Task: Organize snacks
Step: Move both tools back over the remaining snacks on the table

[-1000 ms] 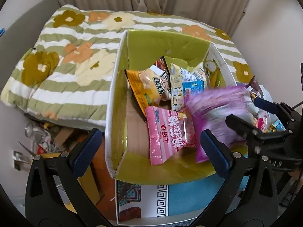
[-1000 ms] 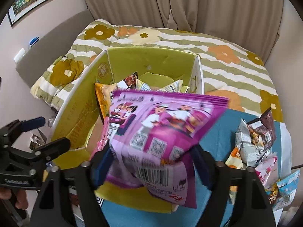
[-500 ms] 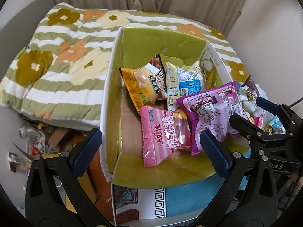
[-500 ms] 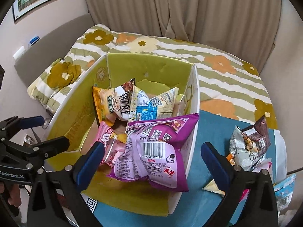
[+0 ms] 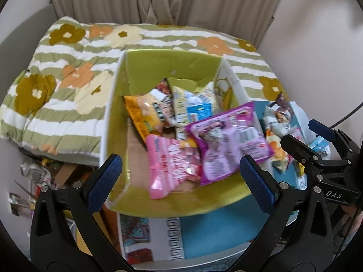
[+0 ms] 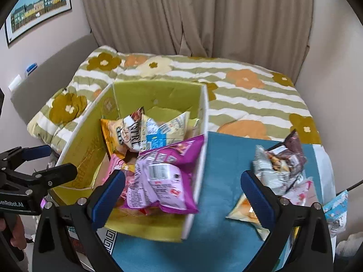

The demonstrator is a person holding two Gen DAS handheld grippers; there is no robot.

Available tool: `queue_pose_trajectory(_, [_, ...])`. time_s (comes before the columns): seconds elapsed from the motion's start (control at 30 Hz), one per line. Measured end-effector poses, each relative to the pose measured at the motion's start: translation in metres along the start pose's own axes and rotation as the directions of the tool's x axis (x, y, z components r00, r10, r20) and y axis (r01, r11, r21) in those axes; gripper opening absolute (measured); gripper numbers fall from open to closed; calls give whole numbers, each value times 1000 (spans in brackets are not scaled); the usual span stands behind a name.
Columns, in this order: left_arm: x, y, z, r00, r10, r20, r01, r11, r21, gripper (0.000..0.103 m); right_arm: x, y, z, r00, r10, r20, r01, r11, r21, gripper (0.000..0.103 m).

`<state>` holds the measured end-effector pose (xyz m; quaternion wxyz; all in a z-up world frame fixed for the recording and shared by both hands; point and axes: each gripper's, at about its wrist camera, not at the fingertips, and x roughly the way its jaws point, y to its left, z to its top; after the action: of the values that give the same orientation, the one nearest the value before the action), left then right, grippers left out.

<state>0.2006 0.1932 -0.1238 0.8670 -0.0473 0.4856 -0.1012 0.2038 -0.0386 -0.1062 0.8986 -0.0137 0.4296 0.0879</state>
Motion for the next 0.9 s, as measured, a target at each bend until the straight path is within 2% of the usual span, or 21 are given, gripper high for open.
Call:
queue_pose_trajectory(0.27, [-22, -57, -22, 998, 1, 57, 1, 999, -48, 102, -43, -52, -19, 998, 10, 67, -10, 1000, 4, 101])
queue_pose_trajectory(0.47, [-29, -117, -45, 996, 3, 85, 0, 999, -36, 102, -80, -104, -45, 993, -9, 119, 6, 1000, 29, 101])
queue_pose_trajectory(0.77, [-20, -203, -88, 997, -21, 70, 22, 1000, -8, 102, -126, -181, -88, 986, -78, 148, 68, 995, 74, 101])
queue_pose_trajectory(0.9, [-13, -238, -104, 998, -34, 58, 34, 999, 2, 102, -138, -215, -104, 985, -83, 152, 69, 993, 93, 101])
